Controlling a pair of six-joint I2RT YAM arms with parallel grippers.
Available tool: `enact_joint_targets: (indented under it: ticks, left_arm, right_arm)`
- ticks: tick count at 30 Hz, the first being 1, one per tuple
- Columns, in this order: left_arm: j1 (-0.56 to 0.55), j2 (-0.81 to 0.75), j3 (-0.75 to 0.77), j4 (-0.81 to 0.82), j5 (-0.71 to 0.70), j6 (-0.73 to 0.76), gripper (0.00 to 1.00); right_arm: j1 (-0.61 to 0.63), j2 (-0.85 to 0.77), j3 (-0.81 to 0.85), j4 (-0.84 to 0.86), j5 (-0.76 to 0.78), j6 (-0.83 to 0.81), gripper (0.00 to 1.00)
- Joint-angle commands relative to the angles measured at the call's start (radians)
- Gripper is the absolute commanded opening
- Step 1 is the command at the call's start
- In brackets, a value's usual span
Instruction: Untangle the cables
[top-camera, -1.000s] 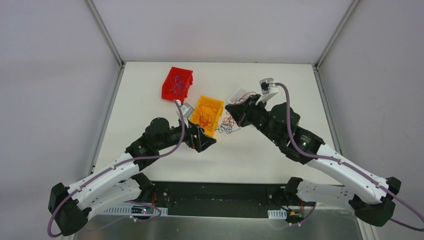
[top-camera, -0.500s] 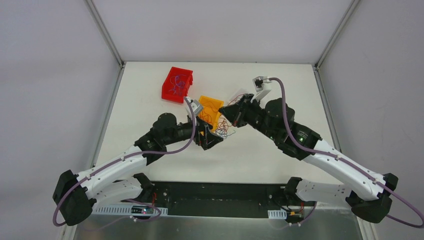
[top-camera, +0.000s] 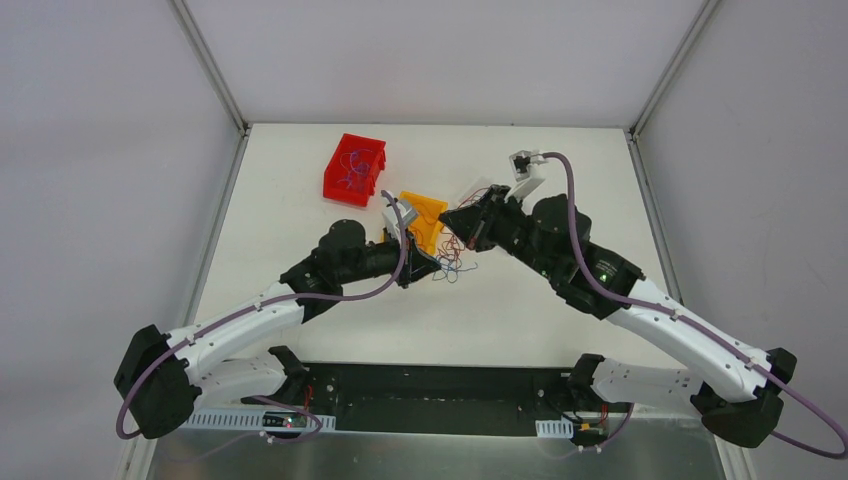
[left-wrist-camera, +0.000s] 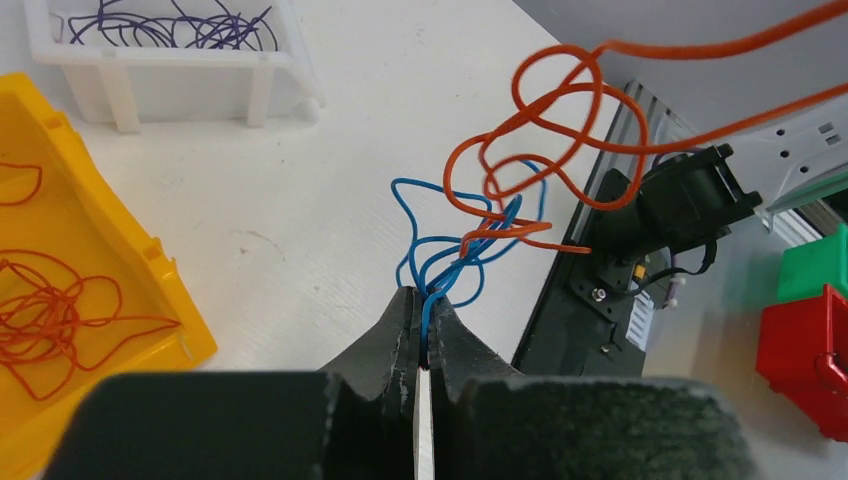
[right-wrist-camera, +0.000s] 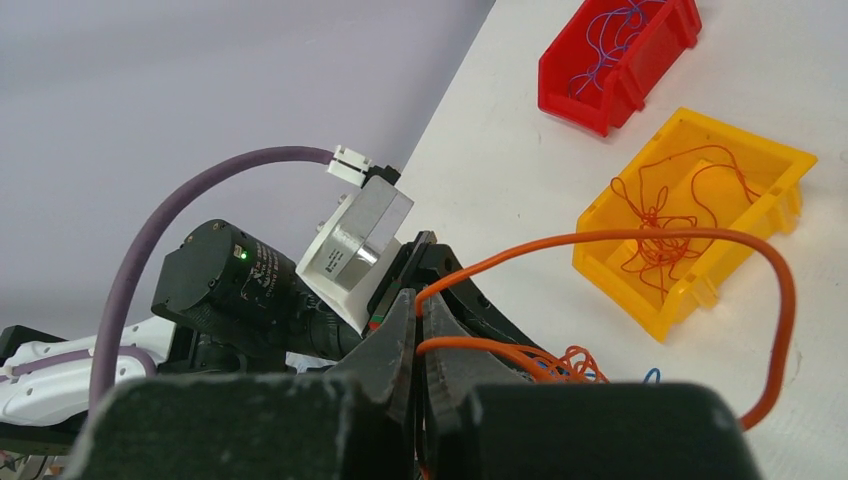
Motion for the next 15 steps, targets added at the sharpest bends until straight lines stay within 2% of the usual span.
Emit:
enact_joint_targets:
  ticks: [1, 4, 10, 12, 15]
  left_arm:
    - [-0.01, -0.016, 0.042, -0.026, -0.041, 0.017, 0.0]
    - [-0.01, -0.045, 0.034, -0.115, -0.092, 0.025, 0.0]
    - [-0.009, -0.156, -0.039, -0.252, -0.263, 0.013, 0.0]
    - [-0.009, -0.188, -0.063, -0.286, -0.341, -0.01, 0.0]
    - [0.001, -0.197, -0.055, -0.418, -0.503, -0.071, 0.0]
  right_arm:
    - [-0.009, -0.021, 0.031, 0.036, 0.01, 0.008, 0.0]
    - [-0.015, -0.048, 0.012, 0.022, 0.048, -0.014, 0.0]
    - [-0.039, -0.156, 0.027, -0.116, 0.195, -0.153, 0.0]
    - [-0.044, -0.202, 0.045, -0.166, 0.274, -0.212, 0.0]
    - [-0.045, -0.264, 0.064, -0.222, 0.38, -0.292, 0.0]
